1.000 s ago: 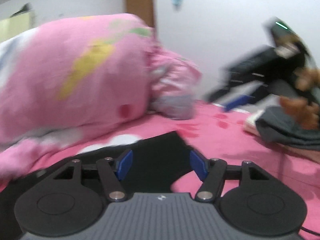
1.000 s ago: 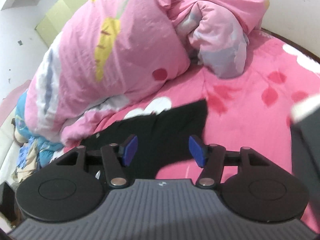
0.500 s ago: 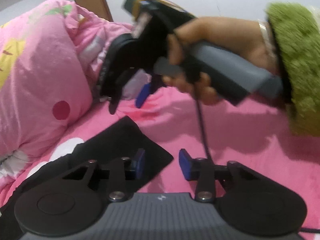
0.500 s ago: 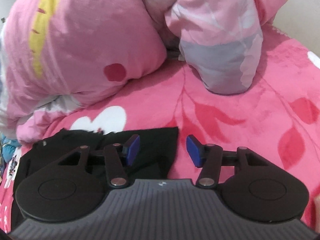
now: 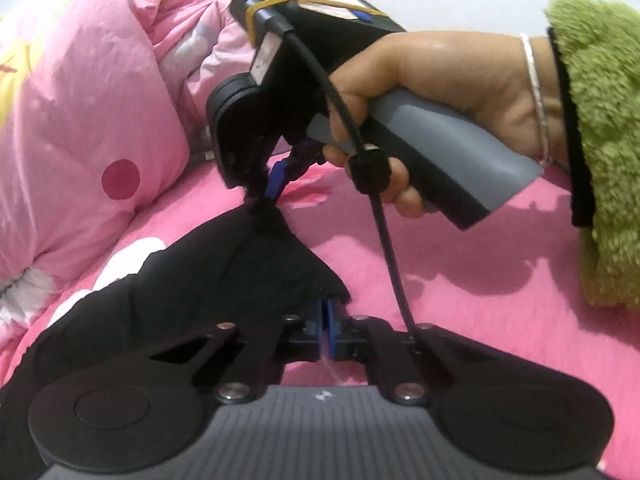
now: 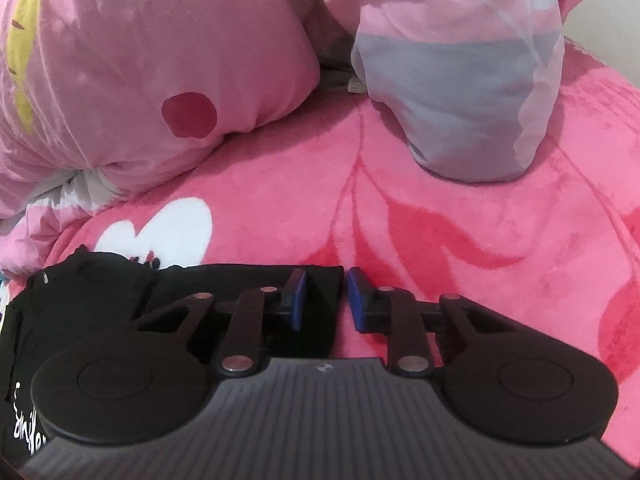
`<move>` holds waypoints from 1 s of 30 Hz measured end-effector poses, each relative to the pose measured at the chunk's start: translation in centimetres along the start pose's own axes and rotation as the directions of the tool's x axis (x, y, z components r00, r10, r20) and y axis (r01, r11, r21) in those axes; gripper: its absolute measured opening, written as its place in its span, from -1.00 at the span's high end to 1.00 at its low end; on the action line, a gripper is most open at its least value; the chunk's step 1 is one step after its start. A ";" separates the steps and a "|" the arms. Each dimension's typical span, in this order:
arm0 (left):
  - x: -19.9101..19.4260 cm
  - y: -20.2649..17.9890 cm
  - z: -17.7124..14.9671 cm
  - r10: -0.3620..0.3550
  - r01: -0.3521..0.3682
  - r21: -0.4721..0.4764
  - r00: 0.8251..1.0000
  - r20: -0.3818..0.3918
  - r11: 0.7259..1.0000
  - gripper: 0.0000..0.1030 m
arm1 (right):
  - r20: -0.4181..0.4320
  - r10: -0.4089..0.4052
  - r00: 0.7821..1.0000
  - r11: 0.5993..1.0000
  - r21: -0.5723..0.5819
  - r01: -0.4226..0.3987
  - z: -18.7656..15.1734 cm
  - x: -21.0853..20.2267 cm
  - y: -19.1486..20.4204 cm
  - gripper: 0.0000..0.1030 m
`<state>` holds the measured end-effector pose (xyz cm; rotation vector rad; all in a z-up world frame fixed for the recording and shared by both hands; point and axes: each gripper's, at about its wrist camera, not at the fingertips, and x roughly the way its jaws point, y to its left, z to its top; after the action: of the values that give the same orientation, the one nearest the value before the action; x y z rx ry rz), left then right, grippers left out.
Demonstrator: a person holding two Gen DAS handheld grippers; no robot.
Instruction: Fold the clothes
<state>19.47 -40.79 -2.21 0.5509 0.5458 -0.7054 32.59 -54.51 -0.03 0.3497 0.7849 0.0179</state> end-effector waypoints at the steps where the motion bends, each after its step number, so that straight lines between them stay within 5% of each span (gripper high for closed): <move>1: 0.0 0.1 0.1 0.000 0.000 -0.013 1.000 -0.002 1.000 0.98 | 0.003 -0.007 1.000 1.000 0.000 0.007 0.0 0.0 -0.1 0.77; 5: -1.1 1.6 0.6 -0.019 0.021 -0.132 1.000 0.017 0.991 0.98 | 0.019 0.010 1.000 1.000 0.018 -0.011 0.0 -0.6 -0.3 0.93; 8: -3.0 3.8 0.7 -0.064 0.083 -0.281 0.995 0.076 0.956 0.99 | 0.045 0.024 0.999 1.000 0.013 -0.024 0.2 -1.6 0.2 0.94; 13: -5.6 7.7 0.2 -0.100 0.177 -0.496 0.979 0.178 0.850 0.99 | 0.073 0.042 0.996 0.999 -0.003 -0.042 1.1 -3.6 1.9 0.94; 20: -9.2 10.6 -2.3 -0.027 0.186 -0.649 0.968 0.248 0.738 0.98 | 0.097 0.098 0.990 0.995 -0.038 -0.094 2.7 -5.6 6.0 0.94; 23: -10.3 11.3 -3.8 0.010 0.170 -0.709 0.970 0.242 0.684 0.98 | 0.091 0.119 0.989 0.991 -0.071 -0.113 2.9 -5.8 8.4 0.94; 30: -11.0 14.4 -7.4 0.041 0.144 -0.852 0.981 0.190 0.504 0.98 | 0.026 0.145 0.989 0.975 -0.177 -0.138 2.5 -4.1 14.9 0.94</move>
<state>20.80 -22.08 3.30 -0.5034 0.6632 -0.4383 33.12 -41.84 9.13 0.2382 0.7130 0.2122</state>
